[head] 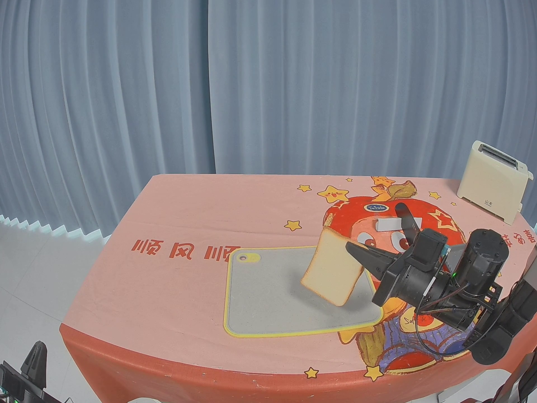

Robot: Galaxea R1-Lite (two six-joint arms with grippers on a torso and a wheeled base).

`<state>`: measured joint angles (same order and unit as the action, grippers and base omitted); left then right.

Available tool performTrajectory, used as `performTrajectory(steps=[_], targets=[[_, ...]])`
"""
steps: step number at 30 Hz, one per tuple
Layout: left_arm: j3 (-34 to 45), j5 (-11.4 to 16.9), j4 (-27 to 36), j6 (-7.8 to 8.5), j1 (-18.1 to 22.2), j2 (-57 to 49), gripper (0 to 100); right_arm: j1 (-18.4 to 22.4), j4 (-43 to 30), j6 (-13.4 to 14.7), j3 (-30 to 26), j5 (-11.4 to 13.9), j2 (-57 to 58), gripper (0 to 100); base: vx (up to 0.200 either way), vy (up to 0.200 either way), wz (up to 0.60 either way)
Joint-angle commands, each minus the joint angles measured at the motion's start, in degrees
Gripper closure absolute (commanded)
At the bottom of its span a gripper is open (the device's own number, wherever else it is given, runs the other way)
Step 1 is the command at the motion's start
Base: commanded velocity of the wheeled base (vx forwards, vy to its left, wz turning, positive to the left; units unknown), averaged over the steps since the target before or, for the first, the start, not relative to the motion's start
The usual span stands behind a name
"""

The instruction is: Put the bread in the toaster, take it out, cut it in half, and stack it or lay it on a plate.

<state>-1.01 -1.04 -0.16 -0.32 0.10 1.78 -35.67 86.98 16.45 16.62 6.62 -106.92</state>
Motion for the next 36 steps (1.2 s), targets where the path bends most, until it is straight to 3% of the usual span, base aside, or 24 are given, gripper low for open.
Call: performTrajectory(steps=[1,36], targets=[[1.0,0.0,0.0,-0.03,0.0,0.1,100,0.0,0.0,0.0,0.0,0.1,0.0,100,0.000,0.000,0.00],[1.0,0.0,0.0,-0.03,0.0,0.1,100,-0.4,0.0,0.0,-0.1,0.0,-0.5,100,0.000,0.000,0.00]])
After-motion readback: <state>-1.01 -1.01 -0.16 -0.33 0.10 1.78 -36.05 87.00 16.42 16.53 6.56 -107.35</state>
